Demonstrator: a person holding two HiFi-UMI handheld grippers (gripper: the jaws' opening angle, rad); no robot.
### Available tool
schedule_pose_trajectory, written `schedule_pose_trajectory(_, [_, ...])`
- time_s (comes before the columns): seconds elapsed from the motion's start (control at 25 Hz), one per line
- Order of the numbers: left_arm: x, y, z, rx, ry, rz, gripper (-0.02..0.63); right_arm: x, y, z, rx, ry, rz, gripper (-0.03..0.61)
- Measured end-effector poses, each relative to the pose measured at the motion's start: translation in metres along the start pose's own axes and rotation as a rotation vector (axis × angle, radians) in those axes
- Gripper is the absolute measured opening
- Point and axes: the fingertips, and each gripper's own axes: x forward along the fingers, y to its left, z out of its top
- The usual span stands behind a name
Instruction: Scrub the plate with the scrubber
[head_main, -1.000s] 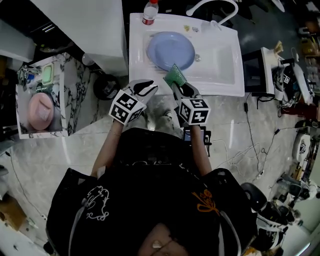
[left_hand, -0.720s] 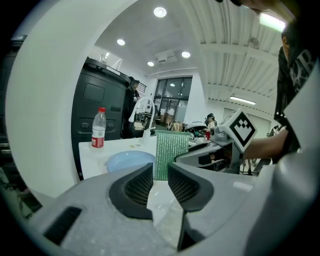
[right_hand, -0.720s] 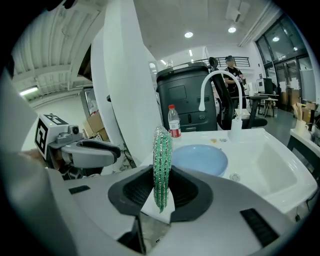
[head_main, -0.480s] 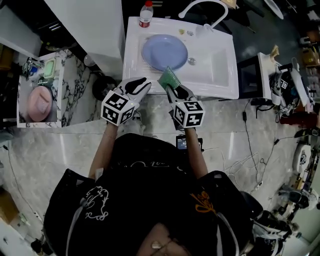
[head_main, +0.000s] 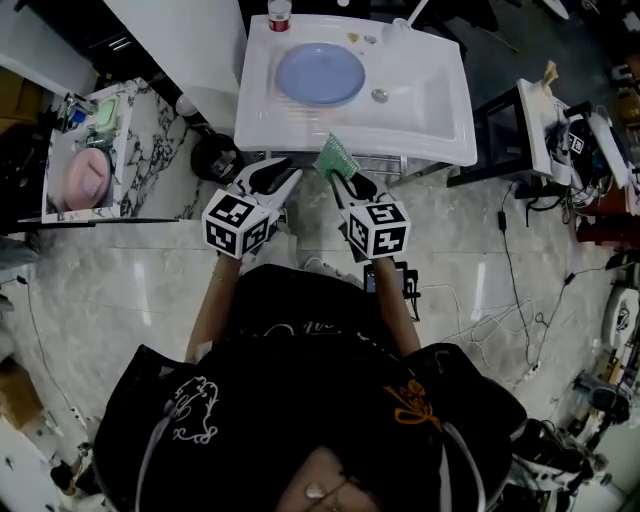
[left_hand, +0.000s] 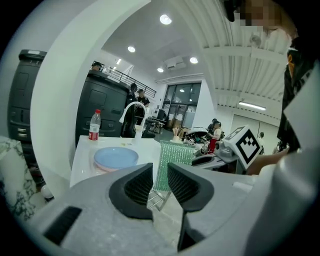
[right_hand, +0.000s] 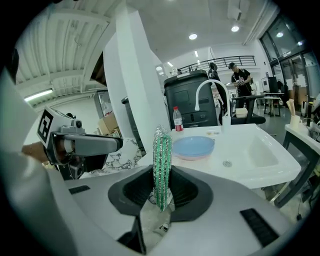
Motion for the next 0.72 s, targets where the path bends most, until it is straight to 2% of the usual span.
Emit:
schedule_pose_trajectory(0.24, [-0.019, -0.043, -0.019, 0.01, -0.009, 0.021, 0.101, -0.039, 0.014, -0.023, -0.042, 0.0, 0.035, 0.092])
schedule_pose_trajectory(0.72, [-0.052, -0.098, -0.048, 0.023, -0.021, 0.036, 0.101, -0.088, 0.044, -0.057, -0.086, -0.009, 0.08, 0.092])
